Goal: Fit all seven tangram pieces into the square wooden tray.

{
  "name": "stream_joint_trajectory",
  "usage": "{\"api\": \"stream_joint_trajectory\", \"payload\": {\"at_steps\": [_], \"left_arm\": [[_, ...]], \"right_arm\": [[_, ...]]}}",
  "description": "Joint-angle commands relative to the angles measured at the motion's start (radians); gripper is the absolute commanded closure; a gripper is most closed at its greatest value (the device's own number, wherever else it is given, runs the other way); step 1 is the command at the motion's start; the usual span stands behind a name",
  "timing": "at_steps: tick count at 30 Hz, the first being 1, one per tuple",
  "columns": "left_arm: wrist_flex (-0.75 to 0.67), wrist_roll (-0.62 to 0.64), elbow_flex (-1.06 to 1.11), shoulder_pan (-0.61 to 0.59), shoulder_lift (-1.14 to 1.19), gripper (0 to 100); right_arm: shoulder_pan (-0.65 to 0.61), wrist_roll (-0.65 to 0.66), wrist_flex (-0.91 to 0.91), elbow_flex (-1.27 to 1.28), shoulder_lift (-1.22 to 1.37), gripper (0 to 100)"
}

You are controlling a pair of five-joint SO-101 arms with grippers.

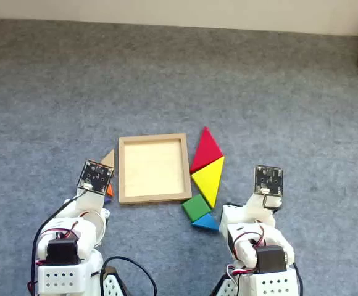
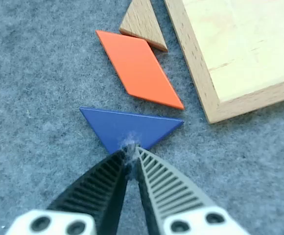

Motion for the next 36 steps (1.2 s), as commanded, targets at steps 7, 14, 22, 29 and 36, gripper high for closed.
{"api": "stream_joint_trajectory", "payload": {"at_steps": [7,14,22,29,36], "left_arm": [[0.005,0.005,0.021,-0.012,-0.004,99],[0.005,0.005,0.021,-0.012,-0.004,99],[0.005,0.005,0.021,-0.012,-0.004,99],[0.005,0.005,0.021,-0.012,-0.004,99],[0.005,0.005,0.021,-0.012,-0.004,99]], "right_arm": [[0.008,0.008,-0.021,0.130,-0.013,99.5],[0.008,0.008,-0.021,0.130,-0.013,99.5],[0.004,0.006,-0.021,0.128,-0.013,99.5],[0.004,0.005,-0.019,0.128,-0.013,99.5],[0.010,0.009,0.022,0.125,-0.013,99.5]]}}
